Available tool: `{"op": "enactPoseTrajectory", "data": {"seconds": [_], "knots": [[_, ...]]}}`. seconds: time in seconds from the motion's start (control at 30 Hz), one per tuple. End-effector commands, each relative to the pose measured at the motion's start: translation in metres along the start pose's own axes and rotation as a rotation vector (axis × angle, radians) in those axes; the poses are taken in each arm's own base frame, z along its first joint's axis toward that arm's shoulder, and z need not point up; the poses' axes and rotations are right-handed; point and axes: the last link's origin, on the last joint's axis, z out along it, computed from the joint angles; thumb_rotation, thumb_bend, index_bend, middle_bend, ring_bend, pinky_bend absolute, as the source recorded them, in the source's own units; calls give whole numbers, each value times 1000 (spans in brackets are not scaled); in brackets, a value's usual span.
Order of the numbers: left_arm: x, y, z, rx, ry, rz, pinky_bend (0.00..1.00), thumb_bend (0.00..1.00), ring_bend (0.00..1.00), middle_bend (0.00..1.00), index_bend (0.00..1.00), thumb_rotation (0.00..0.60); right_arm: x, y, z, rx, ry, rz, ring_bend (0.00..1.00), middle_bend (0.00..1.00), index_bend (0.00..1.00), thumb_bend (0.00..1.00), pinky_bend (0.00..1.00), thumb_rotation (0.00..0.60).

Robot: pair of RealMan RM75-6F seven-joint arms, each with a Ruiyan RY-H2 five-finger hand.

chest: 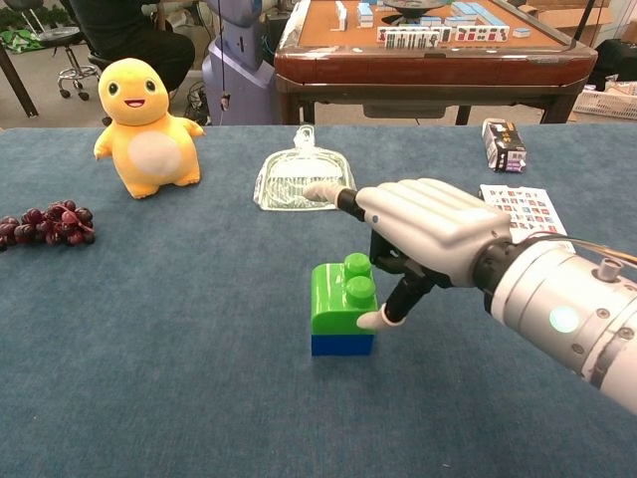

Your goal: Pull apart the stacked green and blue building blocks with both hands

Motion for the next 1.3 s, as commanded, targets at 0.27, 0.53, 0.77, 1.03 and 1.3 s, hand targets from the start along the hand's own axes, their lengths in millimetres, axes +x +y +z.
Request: {"op": "enactPoseTrajectory", "data": {"seconds": [0.27, 0.53, 0.77, 1.03, 1.3], "knots": [[-4, 0, -1, 2, -12, -2, 575, 467, 358, 393, 425, 600, -3, 4, 7, -18, 2, -4, 1000, 1000, 37, 0, 1000, 600], [-4, 0, -2, 3, -13, -6, 575, 467, 358, 393, 425, 600, -8, 11, 13, -44, -7, -9, 1000, 1000, 37, 0, 1000, 600], [-6, 0, -2, 4, -17, -8, 575, 467, 358, 393, 427, 600, -8, 20, 17, -75, -10, -13, 1000, 1000, 36, 0, 1000, 600], [-5, 0, -1, 3, -16, -7, 574, 467, 358, 393, 435, 600, -5, 33, 20, -117, -8, -9, 1000, 1000, 37, 0, 1000, 600], [-3, 1, -1, 0, -16, 2, 575, 467, 358, 393, 438, 600, 19, 42, 20, -79, -90, 86, 1000, 1000, 149, 0, 1000, 600]]}}
